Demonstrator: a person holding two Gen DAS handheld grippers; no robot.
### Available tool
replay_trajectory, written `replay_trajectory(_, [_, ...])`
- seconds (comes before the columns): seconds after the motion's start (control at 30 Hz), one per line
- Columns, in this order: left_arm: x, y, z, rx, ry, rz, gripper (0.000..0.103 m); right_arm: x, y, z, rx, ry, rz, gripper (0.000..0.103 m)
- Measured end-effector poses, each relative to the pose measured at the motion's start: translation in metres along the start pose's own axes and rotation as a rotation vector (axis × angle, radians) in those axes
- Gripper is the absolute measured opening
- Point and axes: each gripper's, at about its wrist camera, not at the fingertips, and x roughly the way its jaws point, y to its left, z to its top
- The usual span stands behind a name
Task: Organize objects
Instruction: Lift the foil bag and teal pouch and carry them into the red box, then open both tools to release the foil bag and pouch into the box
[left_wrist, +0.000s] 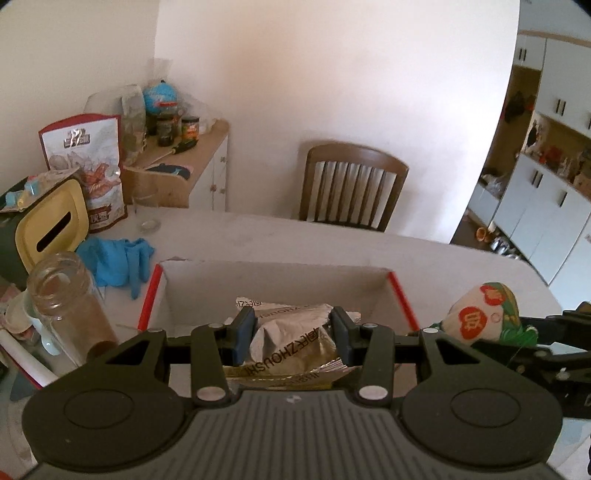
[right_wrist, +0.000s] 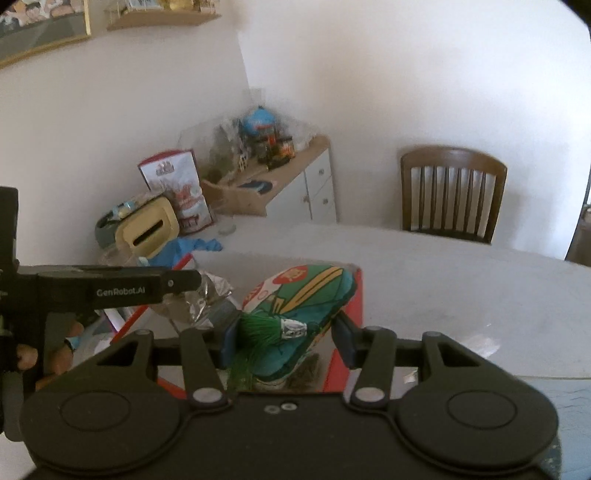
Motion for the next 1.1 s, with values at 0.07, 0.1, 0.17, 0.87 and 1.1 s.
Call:
replay_trajectory(0.07, [0.009,0.003,-0.001,0.002,0.010,0.000,0.044,0.014,0.004,-0.001,-0.008,0.026,0.007,0.050])
replay_trajectory(0.1, [0.014,0.004,-0.002,0.004,0.014,0.000,0.044,0.021,0.007,-0.002,-0.013,0.037,0.010,0.050])
replay_trajectory(0.17, [0.022,0.005,-0.004,0.017,0.019,0.000,0.044,0.032,0.013,-0.004,-0.038,0.060,0.013,0.050])
replay_trajectory(0.87, [0.097,0.008,-0.017,0.083,0.178,-0.013,0.044,0.114,0.041,-0.032,-0.121,0.294,-0.036,0.051])
replay_trajectory(1.1, [0.108,0.008,-0.019,0.098,0.231,-0.015,0.045,0.122,0.047,-0.036,-0.138,0.319,-0.039,0.052])
